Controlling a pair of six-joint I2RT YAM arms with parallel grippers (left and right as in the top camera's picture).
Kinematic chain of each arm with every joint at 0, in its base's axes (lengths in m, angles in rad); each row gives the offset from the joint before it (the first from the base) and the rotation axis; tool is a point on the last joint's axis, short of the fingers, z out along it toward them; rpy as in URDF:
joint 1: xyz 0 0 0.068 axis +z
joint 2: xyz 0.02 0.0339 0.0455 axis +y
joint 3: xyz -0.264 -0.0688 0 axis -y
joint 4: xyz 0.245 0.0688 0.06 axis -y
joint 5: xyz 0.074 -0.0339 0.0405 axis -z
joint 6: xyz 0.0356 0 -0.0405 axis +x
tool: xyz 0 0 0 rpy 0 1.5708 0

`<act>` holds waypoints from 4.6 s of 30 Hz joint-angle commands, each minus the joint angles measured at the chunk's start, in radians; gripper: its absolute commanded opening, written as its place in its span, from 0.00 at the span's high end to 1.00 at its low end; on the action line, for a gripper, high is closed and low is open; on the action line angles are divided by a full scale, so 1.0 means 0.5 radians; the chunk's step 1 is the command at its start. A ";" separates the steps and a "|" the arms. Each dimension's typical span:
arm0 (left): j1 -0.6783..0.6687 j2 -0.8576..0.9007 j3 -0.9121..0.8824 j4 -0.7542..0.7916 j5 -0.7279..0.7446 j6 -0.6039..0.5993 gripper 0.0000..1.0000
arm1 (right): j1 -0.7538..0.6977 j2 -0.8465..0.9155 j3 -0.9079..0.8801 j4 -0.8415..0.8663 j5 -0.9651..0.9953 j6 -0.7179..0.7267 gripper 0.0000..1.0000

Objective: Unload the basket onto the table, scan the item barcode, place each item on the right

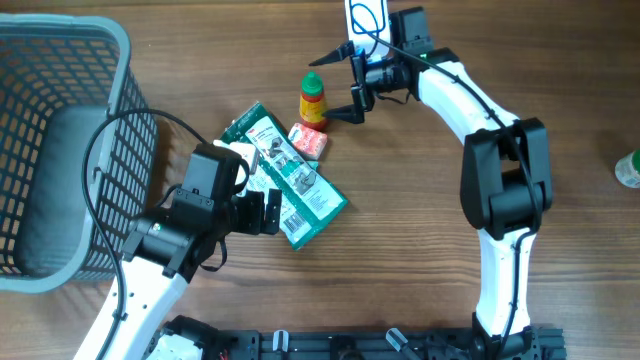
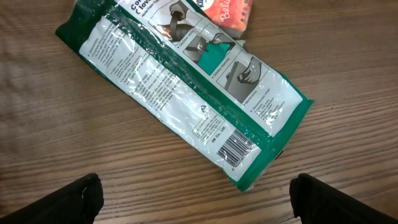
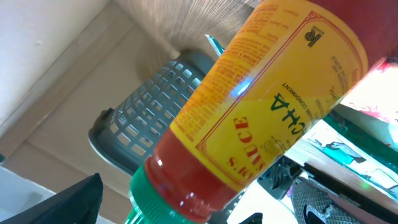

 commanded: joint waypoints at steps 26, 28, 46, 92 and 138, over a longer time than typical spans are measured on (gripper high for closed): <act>0.011 0.000 -0.005 -0.002 0.031 0.033 0.00 | 0.138 0.011 0.009 -0.528 0.584 -1.052 0.78; 0.011 0.000 -0.005 -0.002 0.031 0.033 0.00 | 0.138 -0.014 0.009 -0.707 0.720 -1.256 0.80; 0.011 0.000 -0.005 -0.002 0.030 0.032 0.00 | -0.069 -0.574 0.009 -2.018 1.018 -2.001 0.76; 0.011 0.000 -0.005 -0.002 0.030 0.032 0.00 | -0.068 -0.953 -0.492 -2.354 1.304 -2.239 0.65; 0.011 0.000 -0.005 -0.002 0.030 0.032 0.00 | -0.068 -1.154 -0.584 -2.353 1.530 -1.915 0.55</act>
